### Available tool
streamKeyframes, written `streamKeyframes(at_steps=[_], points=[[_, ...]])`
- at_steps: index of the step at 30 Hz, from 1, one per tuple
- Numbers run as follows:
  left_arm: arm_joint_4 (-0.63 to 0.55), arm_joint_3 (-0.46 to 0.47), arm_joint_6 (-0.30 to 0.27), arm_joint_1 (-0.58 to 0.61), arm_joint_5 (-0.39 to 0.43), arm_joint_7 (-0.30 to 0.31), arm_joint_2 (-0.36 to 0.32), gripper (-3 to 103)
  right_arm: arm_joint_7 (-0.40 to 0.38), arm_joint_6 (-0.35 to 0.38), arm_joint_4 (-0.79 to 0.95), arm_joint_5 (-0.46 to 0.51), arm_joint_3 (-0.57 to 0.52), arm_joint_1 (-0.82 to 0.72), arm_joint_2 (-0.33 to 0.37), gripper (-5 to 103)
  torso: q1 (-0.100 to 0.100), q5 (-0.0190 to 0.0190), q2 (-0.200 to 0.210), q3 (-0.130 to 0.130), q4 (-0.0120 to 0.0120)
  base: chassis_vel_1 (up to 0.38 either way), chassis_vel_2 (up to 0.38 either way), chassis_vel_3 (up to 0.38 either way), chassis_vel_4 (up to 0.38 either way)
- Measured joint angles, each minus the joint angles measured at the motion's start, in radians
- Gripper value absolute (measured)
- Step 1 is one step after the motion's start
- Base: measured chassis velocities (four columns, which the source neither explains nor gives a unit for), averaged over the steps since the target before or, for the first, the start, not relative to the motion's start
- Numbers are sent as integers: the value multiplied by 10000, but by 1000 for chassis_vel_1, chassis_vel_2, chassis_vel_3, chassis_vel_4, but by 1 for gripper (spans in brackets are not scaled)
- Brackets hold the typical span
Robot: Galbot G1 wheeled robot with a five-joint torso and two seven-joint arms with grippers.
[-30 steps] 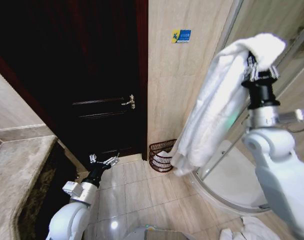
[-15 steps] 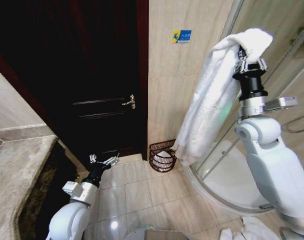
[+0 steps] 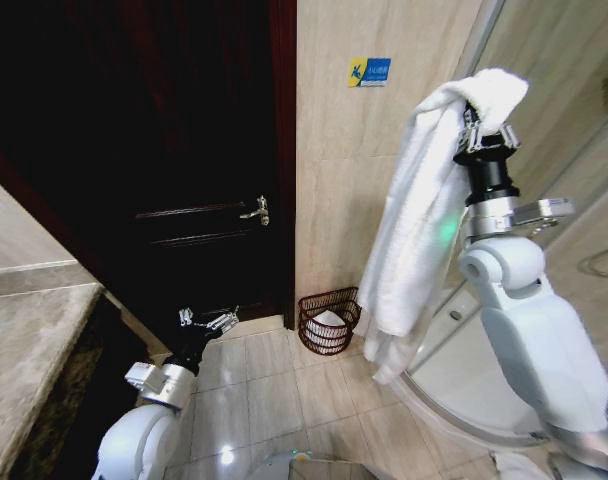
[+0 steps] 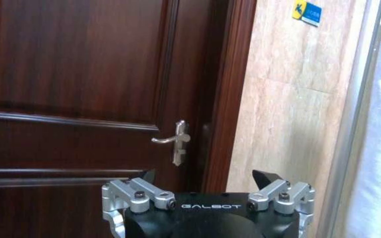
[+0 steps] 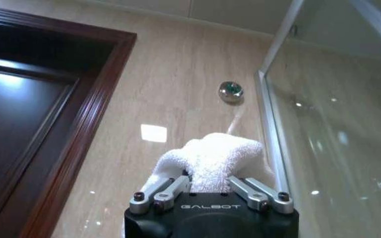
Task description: Discard the used towel into the hamper.
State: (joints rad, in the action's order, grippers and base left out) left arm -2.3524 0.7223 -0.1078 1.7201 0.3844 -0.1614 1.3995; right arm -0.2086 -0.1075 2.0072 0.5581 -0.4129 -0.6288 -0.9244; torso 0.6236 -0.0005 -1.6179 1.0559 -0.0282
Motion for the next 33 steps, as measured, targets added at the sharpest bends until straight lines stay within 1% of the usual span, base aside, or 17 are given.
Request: streamKeyframes(at_steps=[4,5,10,17,19,21,26,28,33], points=[[0,0,0,3,0,0,0,99,1,31,7,-49,0,-28,-68,12,-6,7,-2,-1,-1,0,0,0,0],[0,0,0,4,0,0,1,99,2,35,20,-60,0,-43,-99,12,-12,4,-5,-3,-4,53,-25,-57,42],[0,0,0,3,0,0,1,99,17,33,13,-61,-6,-57,-117,12,-10,7,-5,-3,-2,19,1,-12,5],[0,0,0,2,0,0,1,99,30,3,-53,-98,-36,-76,-130,12,-1,5,-4,0,-3,64,90,-79,-107],[0,0,0,2,0,0,0,99,28,-65,-102,-111,-49,-136,-144,12,-3,2,-4,-1,-7,145,128,-116,-146],[0,0,0,1,0,0,0,99,29,-108,-144,-104,-64,-167,-145,12,-3,0,-4,-1,-6,149,111,-108,-136],[0,1,0,2,0,0,1,99,282,-429,-420,-75,-76,-176,-128,12,-6,4,-5,-2,-7,53,43,-37,-48],[0,0,0,2,0,0,2,99,397,-560,-552,-66,-69,-147,-125,12,-5,11,-4,-1,-4,0,0,0,0],[0,-1,0,1,0,0,3,99,506,-695,-840,-37,162,-9,-160,12,-5,9,-4,-1,0,-36,-19,26,10]])
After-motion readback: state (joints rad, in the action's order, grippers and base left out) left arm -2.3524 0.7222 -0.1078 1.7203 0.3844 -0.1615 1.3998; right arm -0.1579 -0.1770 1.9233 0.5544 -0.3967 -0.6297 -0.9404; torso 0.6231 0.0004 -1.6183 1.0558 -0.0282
